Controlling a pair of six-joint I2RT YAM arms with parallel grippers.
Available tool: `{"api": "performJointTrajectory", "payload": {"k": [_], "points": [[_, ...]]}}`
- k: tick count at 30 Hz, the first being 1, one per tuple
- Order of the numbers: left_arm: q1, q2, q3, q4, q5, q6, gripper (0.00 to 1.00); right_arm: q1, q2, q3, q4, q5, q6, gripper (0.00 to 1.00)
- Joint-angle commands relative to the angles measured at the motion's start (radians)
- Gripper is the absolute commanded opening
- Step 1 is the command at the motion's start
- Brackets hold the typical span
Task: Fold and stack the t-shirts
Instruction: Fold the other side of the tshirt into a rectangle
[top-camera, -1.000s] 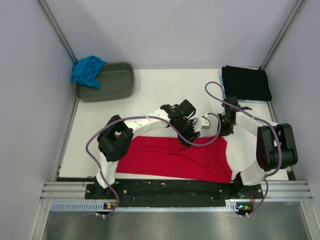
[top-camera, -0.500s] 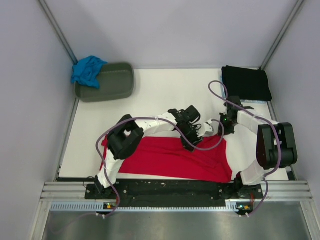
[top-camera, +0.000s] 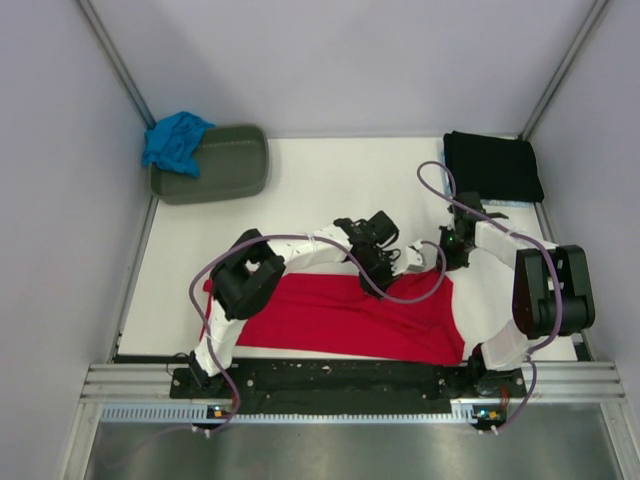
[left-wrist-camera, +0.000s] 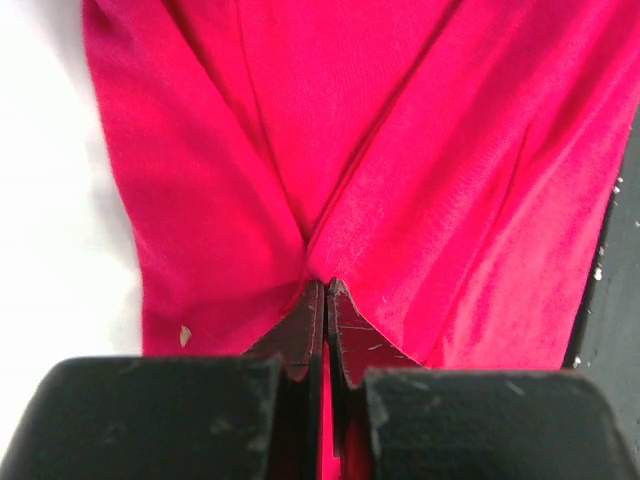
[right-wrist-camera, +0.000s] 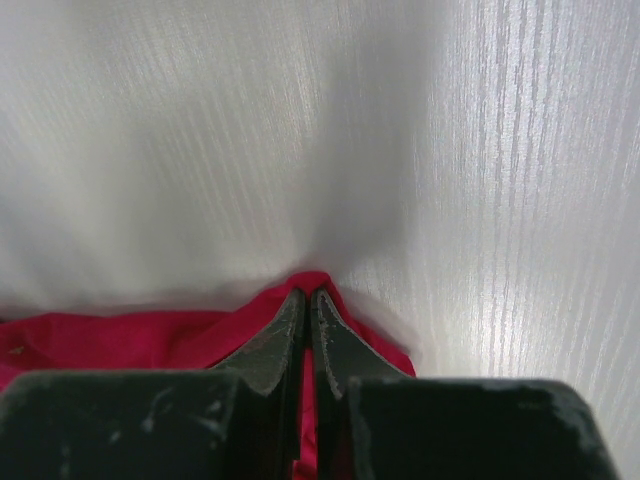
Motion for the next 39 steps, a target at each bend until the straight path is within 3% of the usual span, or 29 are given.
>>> {"api": "performJointTrajectory", "payload": {"k": [1,6,12,14,21,23,25,28,33,37,39], "points": [[-0.007,-0.141,-0.056,-0.018,0.089,0.075,0.0,-0.014,0.025,0.005,0.059,0.02,-0.006,0.0],[-0.034,-0.218,-0.173,-0.044,0.157,0.196,0.0,-0.017,0.026,0.004,0.06,0.018,-0.006,0.0],[-0.07,-0.203,-0.213,-0.114,0.166,0.325,0.03,-0.015,0.026,0.013,0.059,0.012,-0.009,0.0],[-0.073,-0.209,-0.231,-0.146,0.168,0.378,0.11,-0.015,0.025,0.015,0.059,0.012,-0.011,0.0],[-0.076,-0.25,-0.244,-0.304,0.157,0.599,0.55,-0.017,0.014,0.016,0.059,0.012,-0.012,0.0],[-0.076,-0.268,-0.244,-0.335,0.16,0.635,0.58,-0.017,0.006,0.016,0.057,0.017,-0.009,0.06],[-0.076,-0.285,-0.233,-0.341,0.166,0.638,0.57,-0.015,-0.007,0.022,0.045,0.024,-0.009,0.16],[-0.071,-0.31,-0.206,-0.258,0.192,0.545,0.46,-0.017,-0.056,0.039,0.004,0.043,-0.012,0.33],[-0.068,-0.293,-0.198,0.03,0.106,0.223,0.19,-0.014,-0.196,0.07,-0.093,0.084,-0.008,0.49],[-0.07,-0.212,-0.166,0.12,0.04,0.107,0.13,-0.014,-0.326,0.058,-0.158,0.153,0.017,0.51],[-0.07,-0.175,-0.14,0.133,0.036,0.08,0.13,-0.007,-0.371,0.035,-0.17,0.141,0.024,0.44]]}}
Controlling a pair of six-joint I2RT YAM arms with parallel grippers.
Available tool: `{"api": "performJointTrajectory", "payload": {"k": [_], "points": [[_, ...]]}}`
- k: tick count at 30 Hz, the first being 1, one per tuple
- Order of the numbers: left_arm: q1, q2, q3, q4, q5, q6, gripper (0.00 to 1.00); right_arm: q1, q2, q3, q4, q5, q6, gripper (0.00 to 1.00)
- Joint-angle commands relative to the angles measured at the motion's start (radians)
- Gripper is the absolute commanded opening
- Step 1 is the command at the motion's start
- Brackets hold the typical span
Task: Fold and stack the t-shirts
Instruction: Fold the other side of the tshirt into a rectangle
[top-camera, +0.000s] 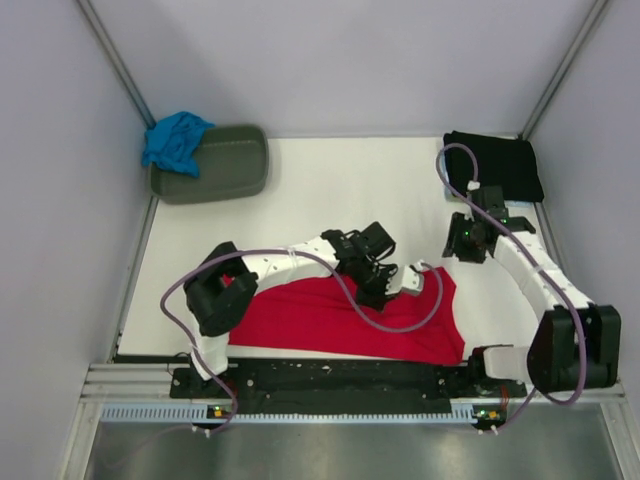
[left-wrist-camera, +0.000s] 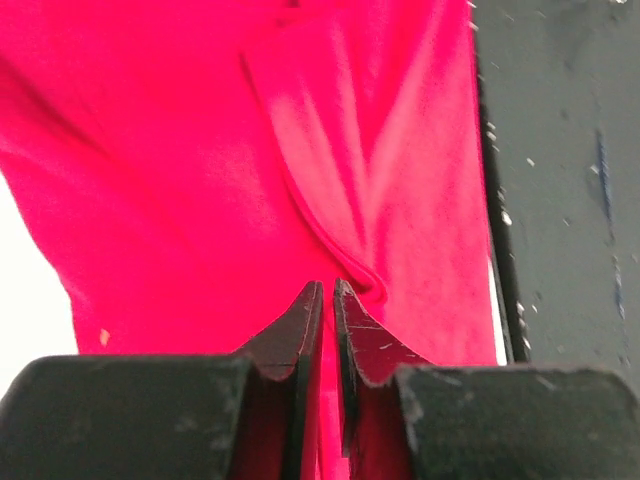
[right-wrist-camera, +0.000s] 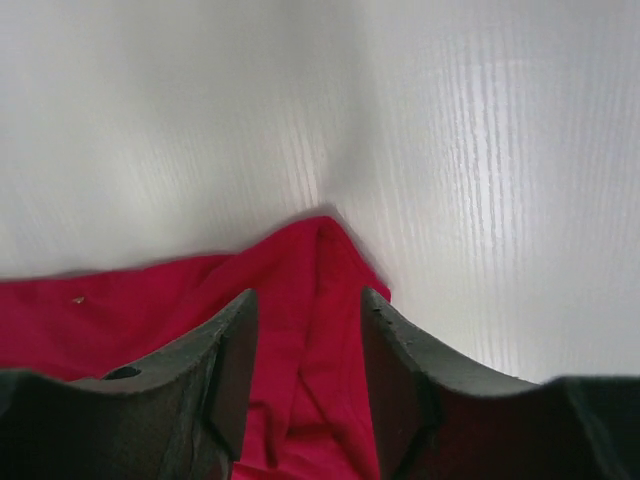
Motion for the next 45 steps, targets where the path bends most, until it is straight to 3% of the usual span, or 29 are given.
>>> {"api": "performJointTrajectory", "payload": {"k": [1,2,3,5,7,12,22,28,37,42,45], "points": [[0.003,0.079,0.072,0.125,-0.036,-0.143,0.13,0.005,-0.122,0.0,-0.053,0.024,0.034,0.32],[0.003,0.092,0.079,0.125,-0.035,-0.142,0.13,0.008,-0.136,-0.025,-0.032,-0.084,0.049,0.16],[0.003,0.098,0.079,0.123,-0.03,-0.136,0.13,0.013,-0.138,-0.063,0.015,-0.191,0.057,0.08],[0.001,0.107,0.07,0.115,-0.018,-0.12,0.13,0.033,-0.116,-0.124,0.104,-0.343,0.088,0.0],[-0.002,0.101,0.045,0.106,0.005,-0.1,0.13,0.034,-0.081,-0.169,0.174,-0.401,0.126,0.0],[-0.03,0.08,-0.041,0.105,0.013,-0.036,0.13,0.036,0.008,-0.207,0.25,-0.376,0.161,0.0],[-0.079,0.024,-0.088,-0.009,0.123,0.14,0.18,-0.005,0.169,-0.169,0.269,-0.184,0.154,0.0],[-0.114,-0.028,-0.144,-0.056,0.084,0.231,0.21,-0.006,0.184,-0.125,0.26,-0.169,0.142,0.0],[-0.111,-0.121,-0.089,-0.116,0.062,0.219,0.22,-0.006,0.103,-0.083,0.2,-0.206,0.086,0.0],[-0.042,-0.09,-0.046,0.08,0.016,-0.011,0.17,-0.006,0.016,-0.069,0.168,-0.217,0.085,0.0],[-0.036,0.003,0.007,0.109,-0.071,-0.051,0.14,-0.006,0.0,-0.077,0.165,-0.226,0.095,0.0]]}}
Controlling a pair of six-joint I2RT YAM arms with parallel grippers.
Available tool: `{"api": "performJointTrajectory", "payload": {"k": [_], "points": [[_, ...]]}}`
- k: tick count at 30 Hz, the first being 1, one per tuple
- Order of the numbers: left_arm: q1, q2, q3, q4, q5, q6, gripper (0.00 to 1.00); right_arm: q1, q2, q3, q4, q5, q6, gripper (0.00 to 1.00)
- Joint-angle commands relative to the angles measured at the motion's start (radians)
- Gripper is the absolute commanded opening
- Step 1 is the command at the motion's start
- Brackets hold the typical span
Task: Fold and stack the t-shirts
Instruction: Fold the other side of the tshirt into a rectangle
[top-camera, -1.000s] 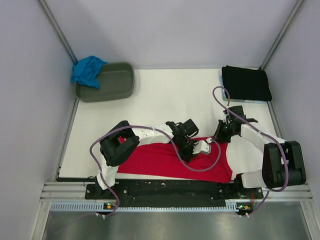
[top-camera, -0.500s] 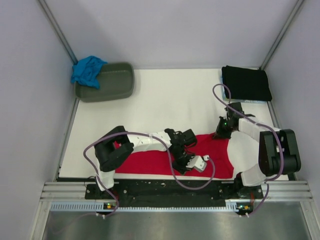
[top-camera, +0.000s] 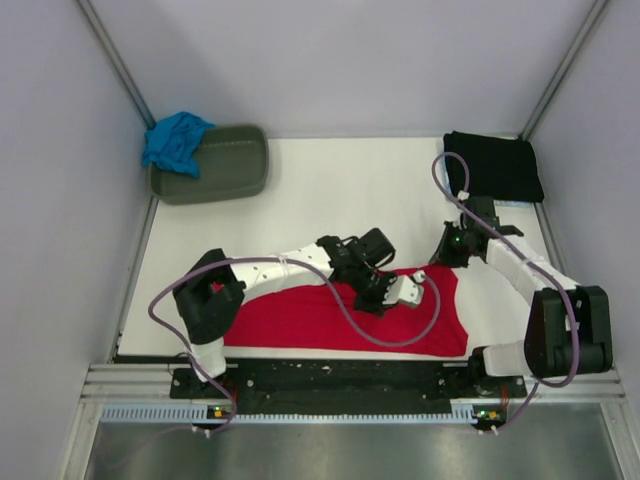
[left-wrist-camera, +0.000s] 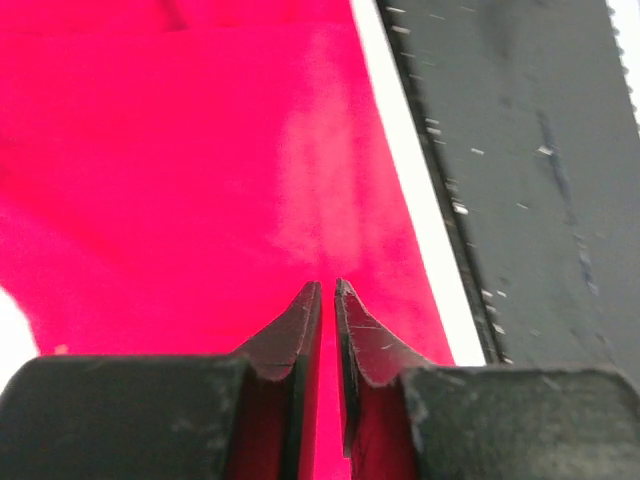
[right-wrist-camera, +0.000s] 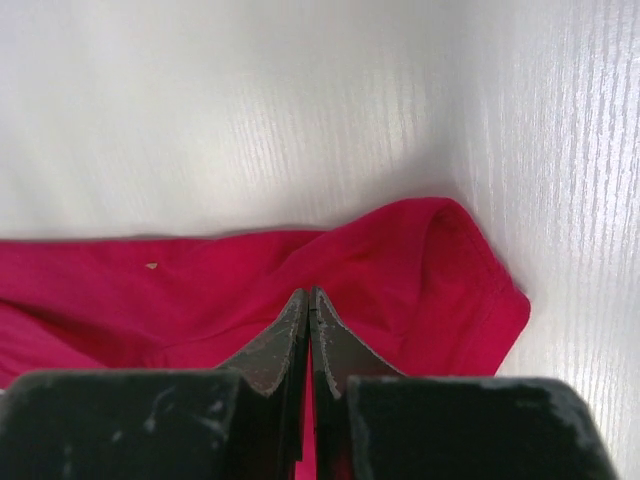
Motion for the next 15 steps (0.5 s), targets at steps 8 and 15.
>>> {"api": "performJointTrajectory", "payload": {"k": [8,15], "points": [[0.019,0.084,-0.046,0.089,-0.085,-0.022,0.11,-0.013,-0.003,0.013,-0.008,0.046,0.0,0.0],[-0.011,0.052,-0.097,0.017,-0.069,0.055,0.15,-0.035,0.19,0.056,0.036,0.087,-0.02,0.0]]}}
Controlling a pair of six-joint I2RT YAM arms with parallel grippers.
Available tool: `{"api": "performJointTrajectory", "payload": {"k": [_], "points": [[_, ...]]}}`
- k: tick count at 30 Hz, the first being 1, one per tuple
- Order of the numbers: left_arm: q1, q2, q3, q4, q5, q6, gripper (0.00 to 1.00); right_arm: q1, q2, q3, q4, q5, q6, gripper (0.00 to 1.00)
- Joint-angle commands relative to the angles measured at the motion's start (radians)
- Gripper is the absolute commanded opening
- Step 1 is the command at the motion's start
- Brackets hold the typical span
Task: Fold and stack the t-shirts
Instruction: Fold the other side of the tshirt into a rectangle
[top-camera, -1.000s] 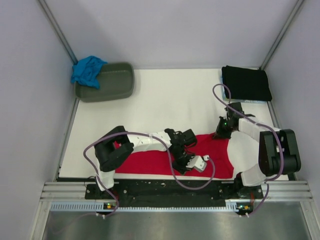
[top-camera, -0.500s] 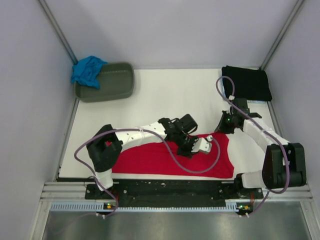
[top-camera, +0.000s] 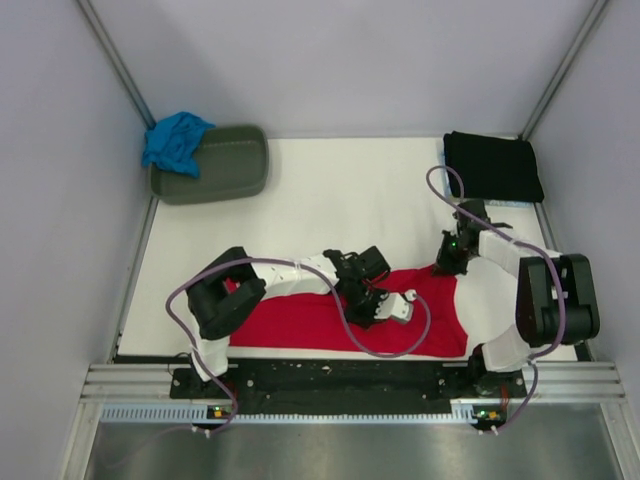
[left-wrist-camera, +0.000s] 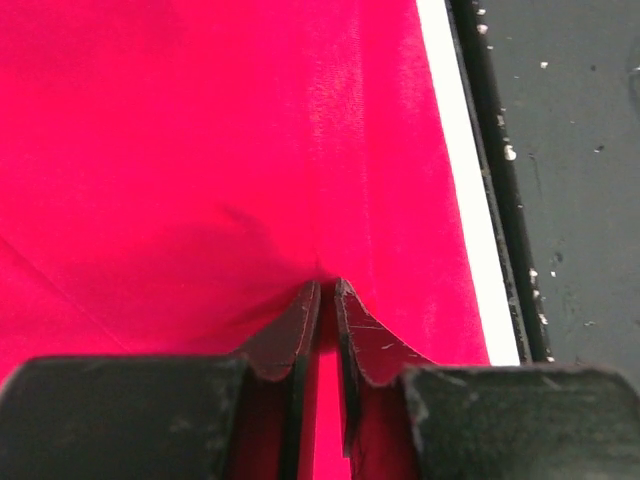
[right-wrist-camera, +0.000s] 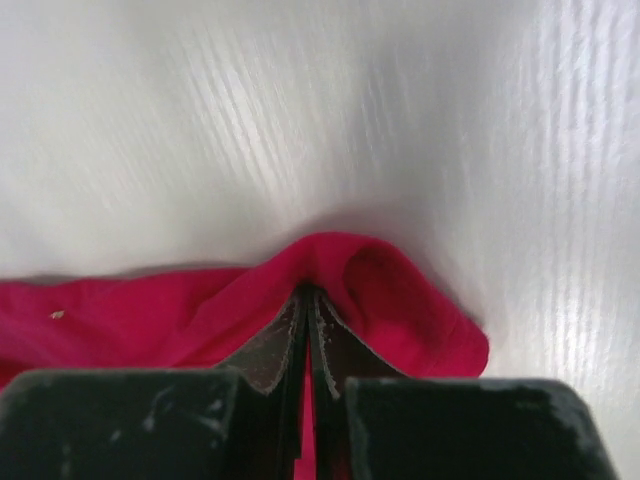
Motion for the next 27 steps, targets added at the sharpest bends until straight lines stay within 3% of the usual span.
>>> {"api": "performJointTrajectory", "payload": {"k": [1,5,7,10,14,17,21,27], "points": [[-0.028,-0.074,-0.02,-0.086,0.027,0.066,0.16,-0.03,0.085,0.06,0.034,0.047,-0.022,0.0],[0.01,-0.196,-0.004,-0.127,0.012,0.056,0.26,-0.033,0.055,0.091,0.012,0.093,-0.033,0.0],[0.082,-0.244,0.029,-0.188,0.053,0.05,0.39,-0.033,0.022,0.1,-0.008,0.126,-0.042,0.0],[0.235,-0.249,0.107,-0.343,0.089,0.073,0.51,-0.033,-0.046,0.106,-0.044,0.178,-0.056,0.19],[0.479,-0.27,0.074,-0.336,-0.073,-0.008,0.5,-0.033,-0.087,0.076,-0.066,0.221,-0.05,0.46],[0.638,-0.332,-0.021,-0.273,-0.221,-0.008,0.42,-0.033,-0.048,0.07,-0.062,0.242,-0.055,0.51],[0.821,-0.382,-0.124,-0.198,-0.325,0.018,0.33,-0.033,0.05,0.1,-0.04,0.222,-0.055,0.48],[0.953,-0.373,-0.251,-0.127,-0.365,0.058,0.27,-0.033,0.172,0.139,0.004,0.164,-0.053,0.19]]}}
